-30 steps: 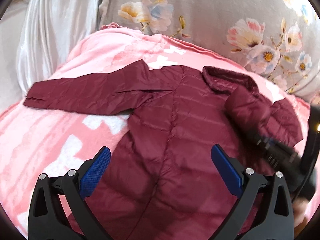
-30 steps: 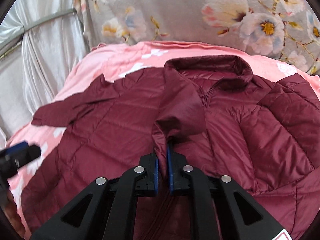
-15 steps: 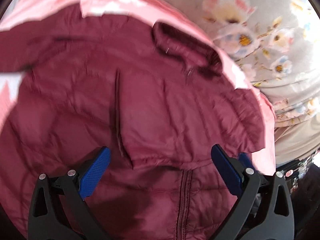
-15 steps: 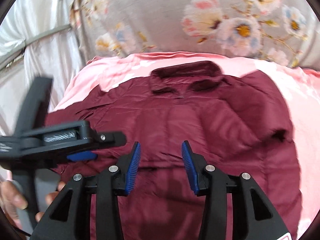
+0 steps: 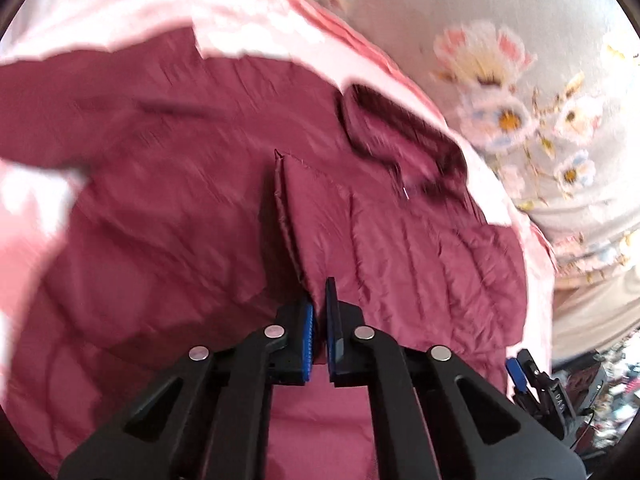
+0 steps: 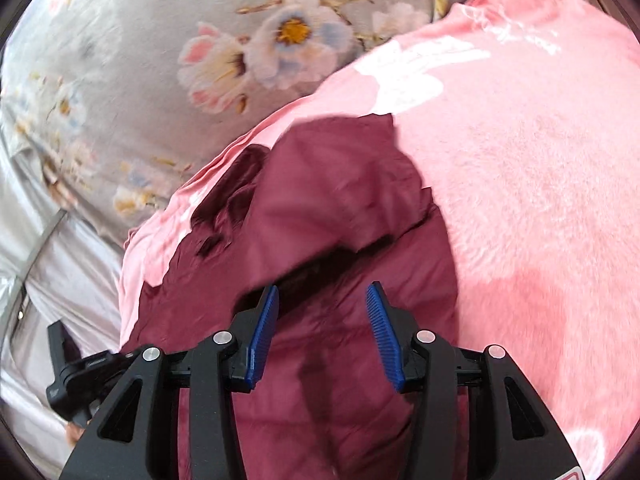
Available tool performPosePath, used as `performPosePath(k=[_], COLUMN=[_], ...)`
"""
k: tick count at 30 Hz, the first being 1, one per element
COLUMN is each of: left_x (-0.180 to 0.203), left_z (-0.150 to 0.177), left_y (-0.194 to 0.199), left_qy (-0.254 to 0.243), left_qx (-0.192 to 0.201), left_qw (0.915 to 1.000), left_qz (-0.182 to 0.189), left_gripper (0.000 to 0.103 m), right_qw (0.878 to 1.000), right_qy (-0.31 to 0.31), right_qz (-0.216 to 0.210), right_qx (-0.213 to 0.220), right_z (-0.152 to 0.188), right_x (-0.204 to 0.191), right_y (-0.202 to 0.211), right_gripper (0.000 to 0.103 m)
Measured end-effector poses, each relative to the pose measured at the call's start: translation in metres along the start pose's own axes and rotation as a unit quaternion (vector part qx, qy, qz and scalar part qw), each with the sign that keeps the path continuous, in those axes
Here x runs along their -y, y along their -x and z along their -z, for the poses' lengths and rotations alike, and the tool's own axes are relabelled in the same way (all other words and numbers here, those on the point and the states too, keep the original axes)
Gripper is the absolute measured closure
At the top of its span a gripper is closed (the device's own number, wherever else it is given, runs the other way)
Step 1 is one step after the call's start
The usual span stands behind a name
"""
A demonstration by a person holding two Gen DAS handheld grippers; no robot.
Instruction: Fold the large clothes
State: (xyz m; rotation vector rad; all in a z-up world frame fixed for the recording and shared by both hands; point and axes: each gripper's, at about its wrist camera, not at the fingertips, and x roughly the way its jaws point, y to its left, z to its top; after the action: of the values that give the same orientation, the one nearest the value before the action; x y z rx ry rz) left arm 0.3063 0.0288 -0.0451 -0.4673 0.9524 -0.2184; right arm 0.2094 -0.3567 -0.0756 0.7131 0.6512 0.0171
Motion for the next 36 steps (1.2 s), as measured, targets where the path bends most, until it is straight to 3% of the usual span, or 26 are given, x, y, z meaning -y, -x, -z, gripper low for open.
performPosePath(k=[3,9,11,13,15,18,21,26,30,36], left_x=[-0.011,-0.028,-0.032,-0.033,-0.033,-0.03,-0.03,-0.027,-0.025,-0.033], left_z=[-0.011,-0.004,0.0,0.002,0.004,0.006,0.009,0.016,0.021,0.022], left_y=[0.014,-0.002,-0.005,-0.008,-0.01,-0.014,-0.021,-0.022,-0.021,-0.018], left_qy=[-0.013,-0.027,-0.03,-0.034,-0.041,-0.053,-0.058,-0.082,-0.091,-0.076], left_qx=[0.03,0.013,0.009,0.007,0.008,0.01,0.008,0.025,0.04,0.046], left_qw=[0.9989,0.9976,0.9974,0.9971,0.9968,0.9956,0.9946,0.9911,0.9892,0.9928], left_qz=[-0.035,-0.063,-0.065,-0.067,-0.069,-0.077,-0.085,-0.102,-0.108,-0.08], left_gripper=[0.1,0.1,0.1,0.1,0.1,0.1,0.1,0.099,0.099,0.097], right_qw=[1.0,0.998,0.997,0.997,0.997,0.993,0.991,0.987,0.977,0.971], right_qy=[-0.017,-0.068,-0.077,-0.069,-0.06,-0.04,-0.019,0.057,0.134,0.123], right_qz=[-0.014,-0.017,-0.006,0.009,0.029,0.05,0.116,0.125,0.148,0.207], right_qx=[-0.012,0.0,0.019,0.025,0.04,0.099,0.07,0.085,0.071,0.01], right_z=[-0.009,-0.024,-0.032,-0.038,-0.043,-0.047,-0.049,-0.039,-0.034,-0.033], right_x=[0.007,0.023,0.027,0.03,0.03,0.027,0.037,0.005,-0.028,-0.01], right_y=[-0.014,-0.034,-0.035,-0.037,-0.033,-0.009,-0.016,-0.008,-0.03,-0.068], right_gripper=[0.056,0.056,0.065,0.101,0.101,0.102,0.102,0.101,0.101,0.102])
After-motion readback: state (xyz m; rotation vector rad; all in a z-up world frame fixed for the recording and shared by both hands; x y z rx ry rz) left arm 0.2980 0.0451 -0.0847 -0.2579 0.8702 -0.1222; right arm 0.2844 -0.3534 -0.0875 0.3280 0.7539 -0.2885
